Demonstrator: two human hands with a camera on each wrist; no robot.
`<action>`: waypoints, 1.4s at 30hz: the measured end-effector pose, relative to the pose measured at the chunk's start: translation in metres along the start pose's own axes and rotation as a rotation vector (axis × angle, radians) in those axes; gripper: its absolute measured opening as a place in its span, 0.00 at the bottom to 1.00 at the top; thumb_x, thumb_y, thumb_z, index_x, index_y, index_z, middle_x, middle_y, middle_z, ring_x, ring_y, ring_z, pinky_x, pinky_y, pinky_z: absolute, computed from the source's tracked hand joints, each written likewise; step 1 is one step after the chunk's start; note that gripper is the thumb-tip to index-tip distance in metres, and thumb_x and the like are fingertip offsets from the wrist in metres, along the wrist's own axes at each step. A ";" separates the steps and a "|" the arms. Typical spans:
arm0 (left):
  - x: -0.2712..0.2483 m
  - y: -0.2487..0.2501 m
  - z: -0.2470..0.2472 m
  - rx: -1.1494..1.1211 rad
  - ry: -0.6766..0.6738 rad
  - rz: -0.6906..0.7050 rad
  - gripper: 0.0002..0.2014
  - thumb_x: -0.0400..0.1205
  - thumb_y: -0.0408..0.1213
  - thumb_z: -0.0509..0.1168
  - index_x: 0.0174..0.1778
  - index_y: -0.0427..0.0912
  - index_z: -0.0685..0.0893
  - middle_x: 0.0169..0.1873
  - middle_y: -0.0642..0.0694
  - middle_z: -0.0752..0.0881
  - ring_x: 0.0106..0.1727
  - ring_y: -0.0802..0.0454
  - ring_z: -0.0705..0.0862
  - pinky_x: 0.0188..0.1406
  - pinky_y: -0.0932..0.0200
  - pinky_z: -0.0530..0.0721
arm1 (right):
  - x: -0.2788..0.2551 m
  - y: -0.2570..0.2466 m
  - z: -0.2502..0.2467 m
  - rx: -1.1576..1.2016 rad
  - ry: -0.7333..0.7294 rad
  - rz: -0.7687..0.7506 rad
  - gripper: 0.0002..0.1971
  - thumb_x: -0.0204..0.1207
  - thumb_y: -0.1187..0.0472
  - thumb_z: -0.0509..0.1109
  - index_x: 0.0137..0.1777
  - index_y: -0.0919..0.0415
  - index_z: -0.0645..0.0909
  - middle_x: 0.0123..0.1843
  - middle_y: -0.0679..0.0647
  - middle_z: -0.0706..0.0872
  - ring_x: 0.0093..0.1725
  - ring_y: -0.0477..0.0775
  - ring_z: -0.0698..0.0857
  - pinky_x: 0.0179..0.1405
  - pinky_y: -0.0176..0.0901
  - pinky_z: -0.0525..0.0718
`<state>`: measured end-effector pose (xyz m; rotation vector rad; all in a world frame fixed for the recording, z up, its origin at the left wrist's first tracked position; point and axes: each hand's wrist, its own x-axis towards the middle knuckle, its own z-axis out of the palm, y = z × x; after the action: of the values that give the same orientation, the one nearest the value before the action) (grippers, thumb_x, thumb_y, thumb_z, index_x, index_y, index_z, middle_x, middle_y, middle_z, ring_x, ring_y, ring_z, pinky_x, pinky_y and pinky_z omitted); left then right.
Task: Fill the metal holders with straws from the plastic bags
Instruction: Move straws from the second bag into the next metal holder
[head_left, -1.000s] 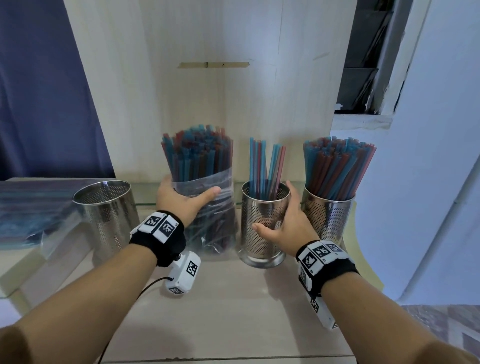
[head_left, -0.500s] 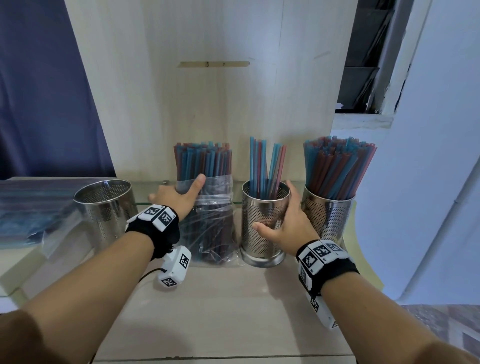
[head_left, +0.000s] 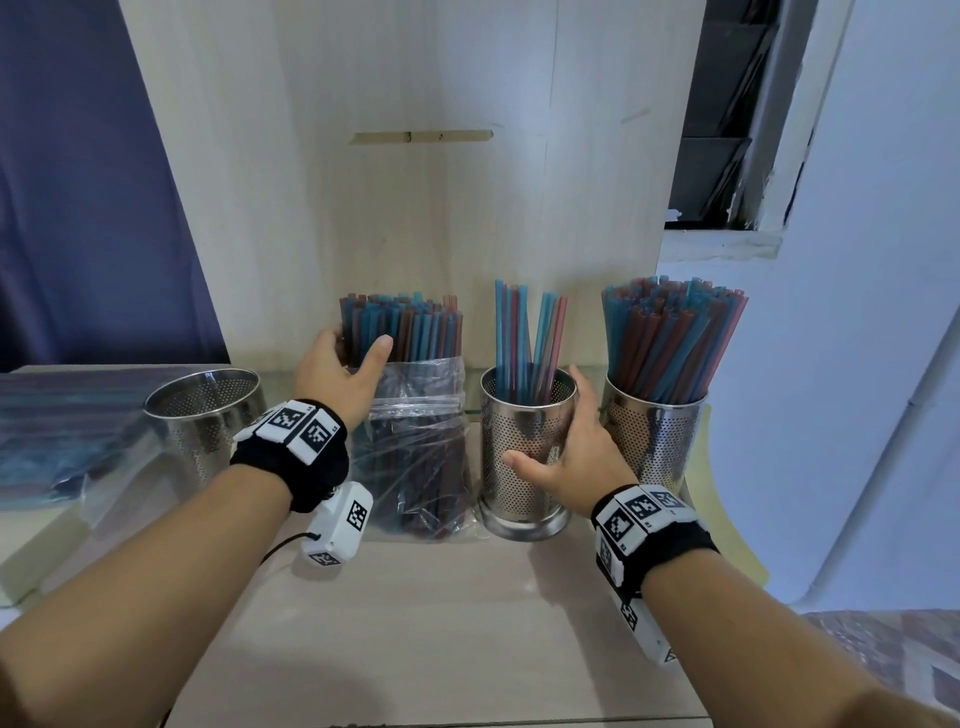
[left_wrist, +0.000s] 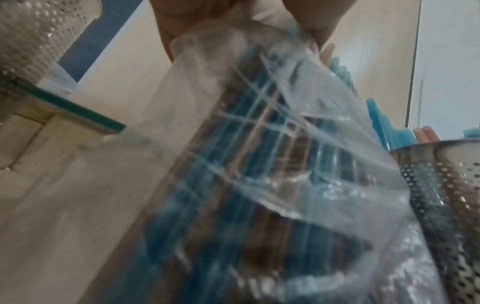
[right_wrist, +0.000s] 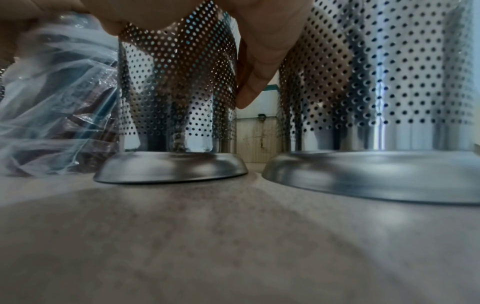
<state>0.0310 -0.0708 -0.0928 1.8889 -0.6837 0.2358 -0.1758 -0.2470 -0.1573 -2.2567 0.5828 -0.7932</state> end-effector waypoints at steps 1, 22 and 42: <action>0.001 0.000 -0.001 0.010 0.005 0.002 0.28 0.80 0.58 0.67 0.68 0.40 0.76 0.58 0.45 0.85 0.55 0.46 0.85 0.60 0.43 0.84 | 0.000 0.000 0.000 0.004 -0.002 0.000 0.63 0.64 0.44 0.85 0.86 0.44 0.39 0.81 0.55 0.72 0.74 0.53 0.78 0.69 0.38 0.71; 0.018 0.026 -0.020 -0.014 0.053 0.023 0.17 0.84 0.49 0.64 0.60 0.38 0.82 0.46 0.46 0.83 0.49 0.46 0.81 0.49 0.55 0.76 | 0.000 0.000 0.000 0.004 -0.011 0.018 0.64 0.63 0.42 0.84 0.85 0.43 0.38 0.81 0.56 0.72 0.75 0.55 0.78 0.74 0.48 0.74; 0.044 0.096 -0.062 -0.295 0.216 0.309 0.11 0.88 0.45 0.59 0.55 0.40 0.76 0.39 0.55 0.88 0.37 0.69 0.87 0.45 0.71 0.84 | -0.003 -0.007 -0.004 0.014 -0.023 0.021 0.63 0.65 0.44 0.84 0.86 0.46 0.39 0.82 0.54 0.71 0.76 0.53 0.76 0.71 0.38 0.70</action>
<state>0.0226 -0.0569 0.0279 1.4486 -0.8123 0.5006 -0.1796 -0.2424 -0.1512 -2.2397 0.5879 -0.7580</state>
